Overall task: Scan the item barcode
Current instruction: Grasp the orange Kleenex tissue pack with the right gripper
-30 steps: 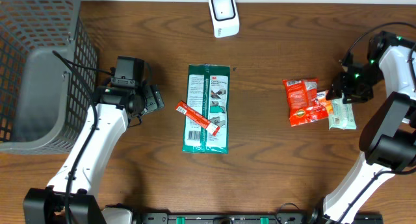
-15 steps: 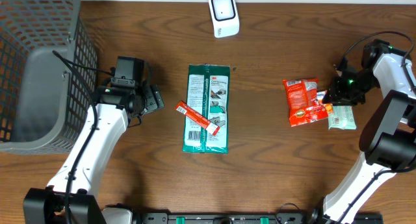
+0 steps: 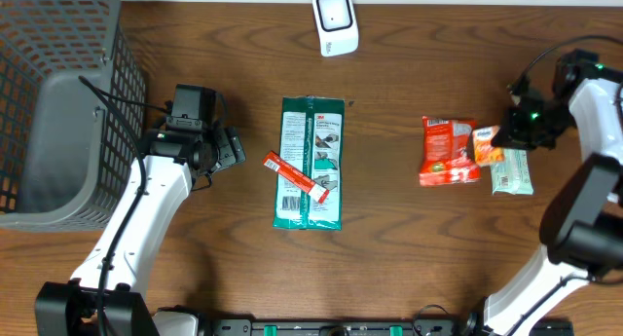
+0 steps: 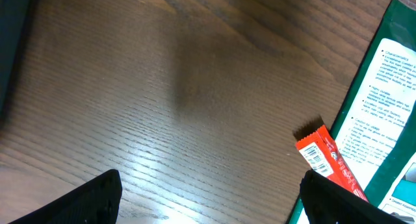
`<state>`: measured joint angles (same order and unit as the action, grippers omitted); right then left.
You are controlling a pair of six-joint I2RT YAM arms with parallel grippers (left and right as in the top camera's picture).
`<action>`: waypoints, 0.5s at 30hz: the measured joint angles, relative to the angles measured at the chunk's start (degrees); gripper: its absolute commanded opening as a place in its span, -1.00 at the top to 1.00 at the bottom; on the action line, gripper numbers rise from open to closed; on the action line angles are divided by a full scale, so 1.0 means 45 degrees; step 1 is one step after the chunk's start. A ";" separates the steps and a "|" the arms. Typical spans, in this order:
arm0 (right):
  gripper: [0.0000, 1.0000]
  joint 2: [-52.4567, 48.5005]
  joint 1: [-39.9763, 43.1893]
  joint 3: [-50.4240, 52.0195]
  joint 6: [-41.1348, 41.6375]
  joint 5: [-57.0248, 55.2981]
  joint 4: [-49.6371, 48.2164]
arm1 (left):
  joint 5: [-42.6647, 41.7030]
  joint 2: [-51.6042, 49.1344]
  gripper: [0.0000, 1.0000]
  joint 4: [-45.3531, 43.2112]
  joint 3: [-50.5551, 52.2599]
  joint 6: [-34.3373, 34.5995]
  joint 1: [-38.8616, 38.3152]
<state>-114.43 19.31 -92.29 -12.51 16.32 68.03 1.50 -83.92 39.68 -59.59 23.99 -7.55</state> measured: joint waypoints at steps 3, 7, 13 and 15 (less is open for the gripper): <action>0.98 0.1088 -0.0141 -0.0078 0.0238 0.0024 0.0063 | 0.0000 0.0000 -0.77 0.0000 0.0000 0.0000 0.0000; 0.97 0.2322 -0.0787 -0.0151 0.0447 0.0335 0.0087 | 0.0000 0.0000 -0.77 -0.0005 0.0000 0.0000 0.0000; 0.97 0.3133 -0.3332 -0.0170 0.1103 0.0918 0.0151 | 0.0000 0.0000 -0.77 -0.0005 0.0000 0.0000 0.0000; 0.97 0.3089 -0.4289 -0.0165 0.1603 0.0942 -0.0160 | 0.0000 0.0000 -0.77 -0.0005 0.0000 0.0000 0.0000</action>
<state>-100.53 0.01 -93.03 -5.30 20.56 67.31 1.50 -83.92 39.66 -59.59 23.99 -7.55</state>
